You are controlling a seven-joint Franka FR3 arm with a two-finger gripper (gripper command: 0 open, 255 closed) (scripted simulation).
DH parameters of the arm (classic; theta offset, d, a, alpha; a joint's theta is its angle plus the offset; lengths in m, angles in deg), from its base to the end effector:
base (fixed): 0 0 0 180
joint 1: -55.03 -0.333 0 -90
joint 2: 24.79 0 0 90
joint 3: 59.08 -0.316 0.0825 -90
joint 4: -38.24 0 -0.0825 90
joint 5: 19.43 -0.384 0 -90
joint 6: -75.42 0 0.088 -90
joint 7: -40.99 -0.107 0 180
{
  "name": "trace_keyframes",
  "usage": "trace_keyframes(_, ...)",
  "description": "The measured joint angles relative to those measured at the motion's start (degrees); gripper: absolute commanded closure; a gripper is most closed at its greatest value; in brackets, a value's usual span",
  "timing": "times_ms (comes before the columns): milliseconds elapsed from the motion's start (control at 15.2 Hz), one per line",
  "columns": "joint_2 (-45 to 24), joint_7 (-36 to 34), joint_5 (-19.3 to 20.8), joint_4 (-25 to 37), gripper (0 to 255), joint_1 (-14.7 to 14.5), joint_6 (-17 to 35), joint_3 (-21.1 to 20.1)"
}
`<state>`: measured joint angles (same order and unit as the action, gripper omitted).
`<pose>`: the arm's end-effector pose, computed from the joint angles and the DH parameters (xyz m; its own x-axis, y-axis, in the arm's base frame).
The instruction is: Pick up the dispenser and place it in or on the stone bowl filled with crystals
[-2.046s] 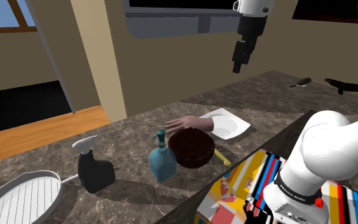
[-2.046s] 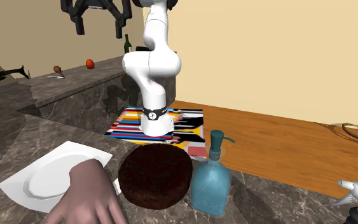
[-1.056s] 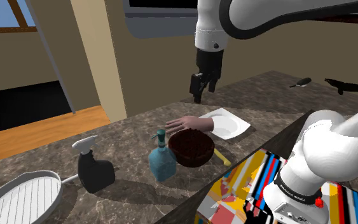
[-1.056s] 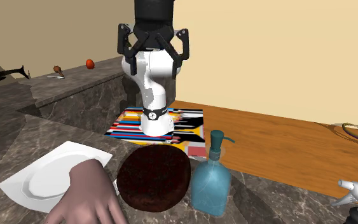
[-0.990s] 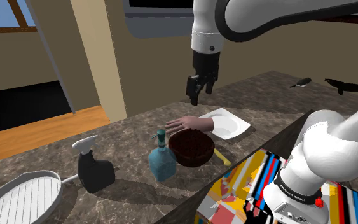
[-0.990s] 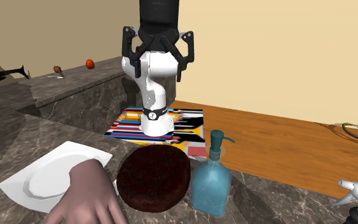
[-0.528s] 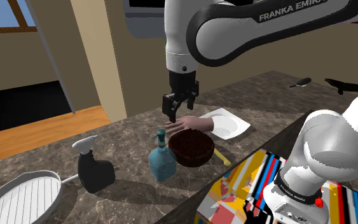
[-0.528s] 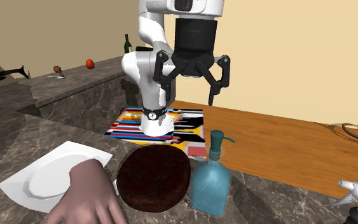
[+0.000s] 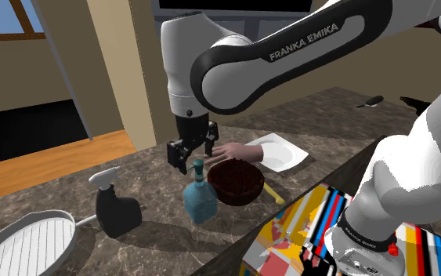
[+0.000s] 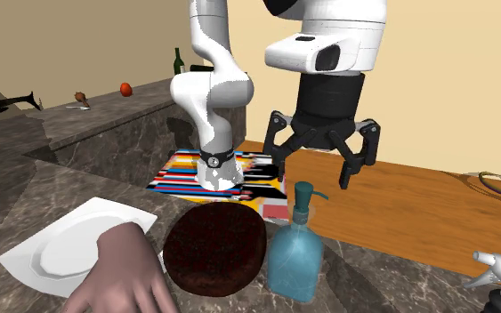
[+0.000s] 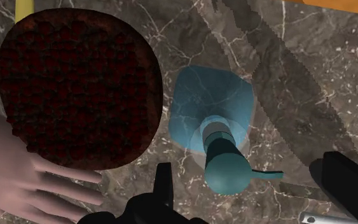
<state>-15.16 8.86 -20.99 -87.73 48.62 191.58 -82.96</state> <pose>0.4271 0.2573 0.4472 0.9987 -0.0499 0.0091 -0.0503 -0.9977 0.0457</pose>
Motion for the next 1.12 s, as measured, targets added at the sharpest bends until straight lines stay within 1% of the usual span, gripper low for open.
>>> trace_keyframes(330, -1.75, -0.74, 0.65, -2.63, 0, 0.02, 4.24, -0.35)
trace_keyframes(792, -2.32, -0.95, 0.89, -3.21, 0, 0.04, 5.37, -0.44)
trace_keyframes(858, -2.32, -0.95, 0.89, -3.21, 255, 0.04, 5.37, -0.44)
trace_keyframes(1122, -2.32, -0.95, 0.89, -3.21, 255, 0.04, 5.38, -0.44)
